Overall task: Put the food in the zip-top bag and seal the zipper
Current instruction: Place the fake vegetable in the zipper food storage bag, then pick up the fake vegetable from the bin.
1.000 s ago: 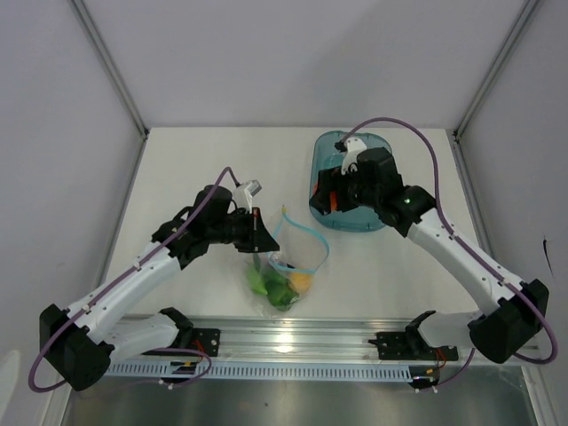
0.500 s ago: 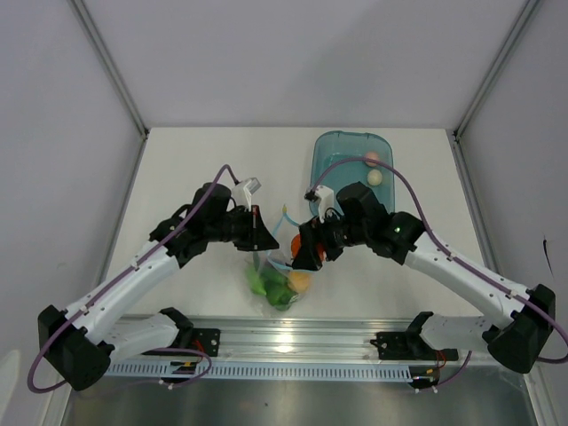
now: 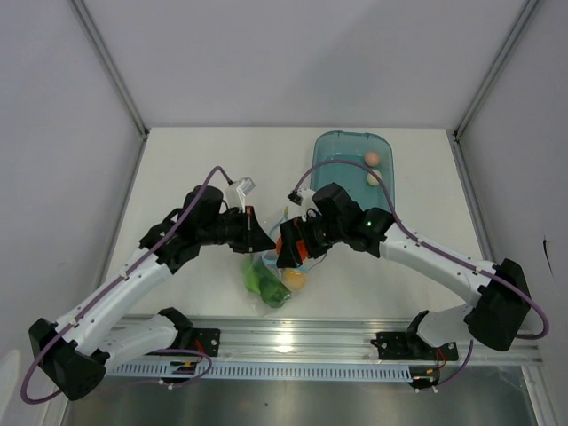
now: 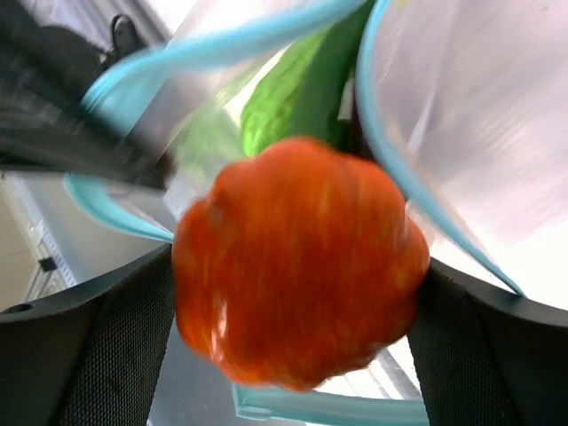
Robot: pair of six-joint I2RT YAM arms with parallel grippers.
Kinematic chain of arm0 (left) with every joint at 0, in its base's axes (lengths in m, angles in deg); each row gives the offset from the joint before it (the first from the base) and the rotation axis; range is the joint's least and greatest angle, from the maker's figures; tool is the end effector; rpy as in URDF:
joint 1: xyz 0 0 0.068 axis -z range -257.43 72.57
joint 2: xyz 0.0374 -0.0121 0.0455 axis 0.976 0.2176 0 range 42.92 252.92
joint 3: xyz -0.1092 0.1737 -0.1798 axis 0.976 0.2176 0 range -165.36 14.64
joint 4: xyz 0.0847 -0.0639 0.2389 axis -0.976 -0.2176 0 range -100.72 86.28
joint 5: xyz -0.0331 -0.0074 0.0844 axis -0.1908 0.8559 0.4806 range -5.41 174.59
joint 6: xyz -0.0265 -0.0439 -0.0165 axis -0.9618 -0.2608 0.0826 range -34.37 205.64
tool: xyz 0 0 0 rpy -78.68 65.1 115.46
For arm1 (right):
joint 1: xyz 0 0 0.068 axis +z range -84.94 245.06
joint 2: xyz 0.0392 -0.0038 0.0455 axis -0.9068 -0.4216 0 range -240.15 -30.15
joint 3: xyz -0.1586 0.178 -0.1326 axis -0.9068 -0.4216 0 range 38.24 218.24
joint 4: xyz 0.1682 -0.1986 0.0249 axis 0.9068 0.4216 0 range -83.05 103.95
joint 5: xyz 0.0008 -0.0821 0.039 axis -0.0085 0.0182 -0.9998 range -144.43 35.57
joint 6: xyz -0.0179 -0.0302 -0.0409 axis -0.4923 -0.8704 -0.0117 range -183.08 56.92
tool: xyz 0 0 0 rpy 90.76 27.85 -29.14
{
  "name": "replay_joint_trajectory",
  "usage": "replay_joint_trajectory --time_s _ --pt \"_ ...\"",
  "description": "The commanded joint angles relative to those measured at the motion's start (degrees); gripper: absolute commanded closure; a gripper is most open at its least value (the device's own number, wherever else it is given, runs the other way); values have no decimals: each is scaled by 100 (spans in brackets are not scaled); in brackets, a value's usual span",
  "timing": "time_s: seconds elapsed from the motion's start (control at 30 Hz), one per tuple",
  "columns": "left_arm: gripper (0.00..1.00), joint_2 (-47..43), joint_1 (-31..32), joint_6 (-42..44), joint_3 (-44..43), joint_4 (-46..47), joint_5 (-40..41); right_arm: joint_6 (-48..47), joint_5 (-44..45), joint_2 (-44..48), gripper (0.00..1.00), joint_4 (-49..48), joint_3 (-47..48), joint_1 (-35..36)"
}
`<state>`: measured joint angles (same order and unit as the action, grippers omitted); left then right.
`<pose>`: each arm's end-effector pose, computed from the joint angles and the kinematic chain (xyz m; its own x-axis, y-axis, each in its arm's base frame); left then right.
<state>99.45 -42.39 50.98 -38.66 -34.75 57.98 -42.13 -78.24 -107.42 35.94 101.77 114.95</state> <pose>0.1626 -0.1336 0.3203 -0.8435 -0.0295 -0.5363 0.4094 0.6110 -0.6775 0.1773 0.2328 0.2988 -0.7269 -0.3550 -0.5878 -0.6754 0.5243 0.5185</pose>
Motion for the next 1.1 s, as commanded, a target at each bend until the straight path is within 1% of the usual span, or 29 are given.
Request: replay_joint_trajectory --time_s 0.0,0.33,0.43,0.47,0.53,0.57,0.63,0.7,0.73,0.77,0.8,0.83,0.9,0.93,0.97,1.0,1.03,1.07 --pt "100 -221 -33 -129 -32 141 -11 41 447 -130 1 9 555 56" --pt "99 -309 -33 -129 56 246 -107 -30 922 292 0 352 898 65" --pt "99 -327 -33 -129 65 237 -116 -65 1290 318 0 581 1047 56" --pt "99 -336 -33 -129 74 246 -116 -73 1666 397 0 607 1091 56" --pt "99 -353 -33 -129 92 246 -107 -13 2081 467 1 695 1232 -40" --pt "99 -345 -33 -129 92 255 -116 5 2361 520 1 722 1267 -145" --pt "99 -336 -33 -129 118 246 -116 119 2381 634 0 687 1311 -645" --pt "100 -336 -33 -129 170 290 -125 233 2189 652 1 599 1338 -1154" --pt "100 -327 -33 -129 162 299 -125 286 2057 644 1 555 1381 -1722" --pt "100 -327 -33 -129 171 325 -134 374 1865 626 1 520 1390 -1989" --pt "100 -318 -33 -138 205 343 -143 383 1854 600 1 407 1399 -2201" --pt "99 -318 -33 -138 214 360 -160 366 2063 556 1 336 1408 -2516" --pt "99 -318 -33 -138 250 369 -160 252 2380 399 1 107 1382 -2650" --pt "100 -327 -33 -138 276 378 -160 173 2869 293 0 28 1364 -2738" --pt "99 -353 -42 -138 276 395 -169 86 3039 161 0 1 1390 -2765" --pt "99 -362 -33 -138 311 404 -178 50 3154 -14 1 45 1460 -2826" --pt "100 -362 -33 -147 329 413 -186 41 3242 -425 1 115 1678 -2905" --pt "99 -362 -33 -147 338 431 -195 -11 3234 -646 1 220 1785 -3028"
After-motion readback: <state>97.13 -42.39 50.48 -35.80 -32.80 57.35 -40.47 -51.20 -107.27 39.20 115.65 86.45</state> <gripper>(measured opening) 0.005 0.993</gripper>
